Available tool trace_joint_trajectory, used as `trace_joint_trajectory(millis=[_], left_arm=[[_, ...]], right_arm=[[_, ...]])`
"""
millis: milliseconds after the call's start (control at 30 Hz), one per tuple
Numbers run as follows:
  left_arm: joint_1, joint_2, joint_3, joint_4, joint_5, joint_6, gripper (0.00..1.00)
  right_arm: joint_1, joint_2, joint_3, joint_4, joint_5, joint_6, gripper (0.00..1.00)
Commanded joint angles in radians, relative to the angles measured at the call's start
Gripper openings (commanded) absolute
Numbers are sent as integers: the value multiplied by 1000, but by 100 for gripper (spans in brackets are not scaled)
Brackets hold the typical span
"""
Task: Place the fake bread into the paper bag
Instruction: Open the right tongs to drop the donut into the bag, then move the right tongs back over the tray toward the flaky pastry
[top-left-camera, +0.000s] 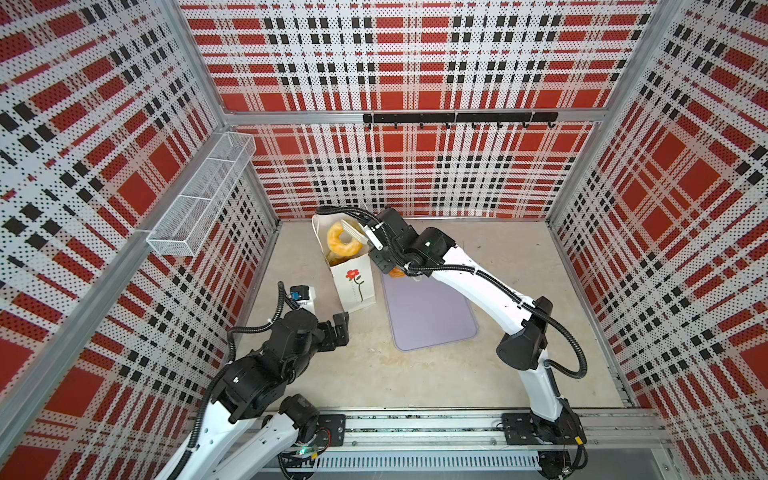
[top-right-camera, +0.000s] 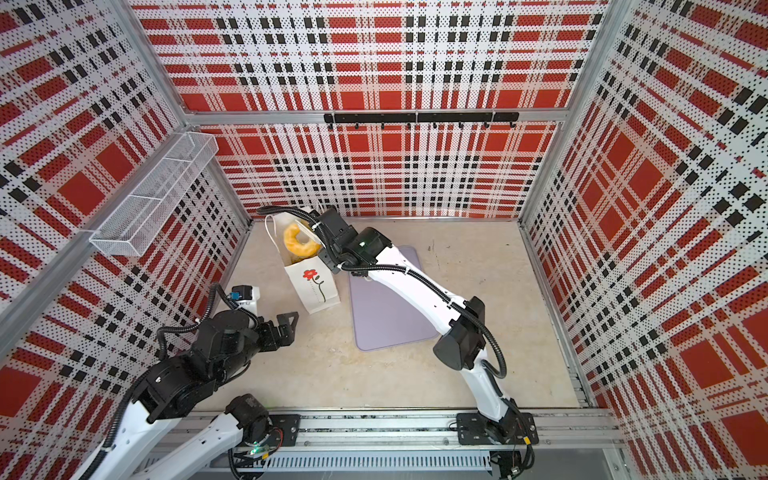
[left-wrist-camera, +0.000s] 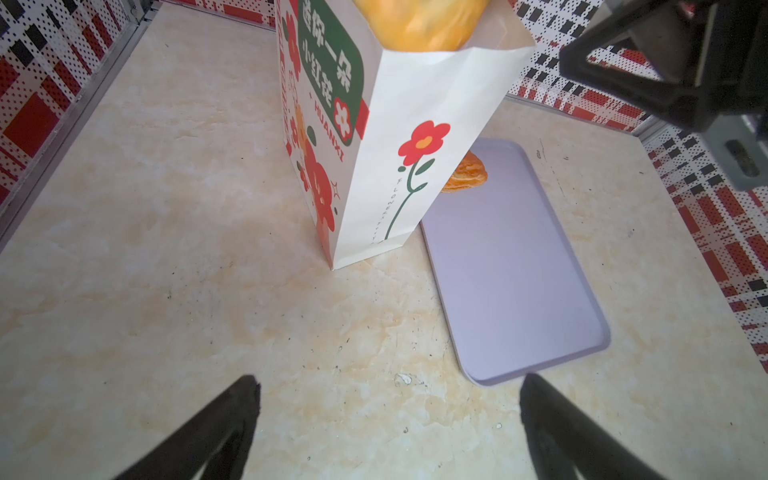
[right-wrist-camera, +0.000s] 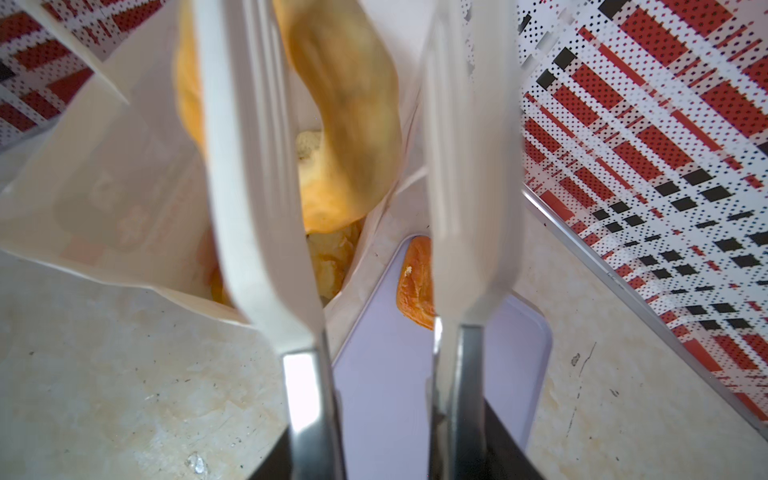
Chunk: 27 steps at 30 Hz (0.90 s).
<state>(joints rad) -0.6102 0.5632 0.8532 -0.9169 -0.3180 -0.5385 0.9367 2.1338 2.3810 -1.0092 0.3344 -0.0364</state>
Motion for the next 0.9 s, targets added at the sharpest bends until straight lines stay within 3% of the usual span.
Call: trace_joint_trajectory(millis=[0,267,433,867], left_arm=[[9,-12,-3,-2,0,-4,99],[9,-25,-12,0,12,-16,99],[9,-47,-18,-4,17,-26,99],[-10,-97,-52,-31,-7,-63,99]], right_arm=[[6,3,41,30,27,-9,50],[22,-51,36,3,40,-23,59],[35,-104,5,3,46,-24,59],[39,-330,-286,49,128,-35,59]])
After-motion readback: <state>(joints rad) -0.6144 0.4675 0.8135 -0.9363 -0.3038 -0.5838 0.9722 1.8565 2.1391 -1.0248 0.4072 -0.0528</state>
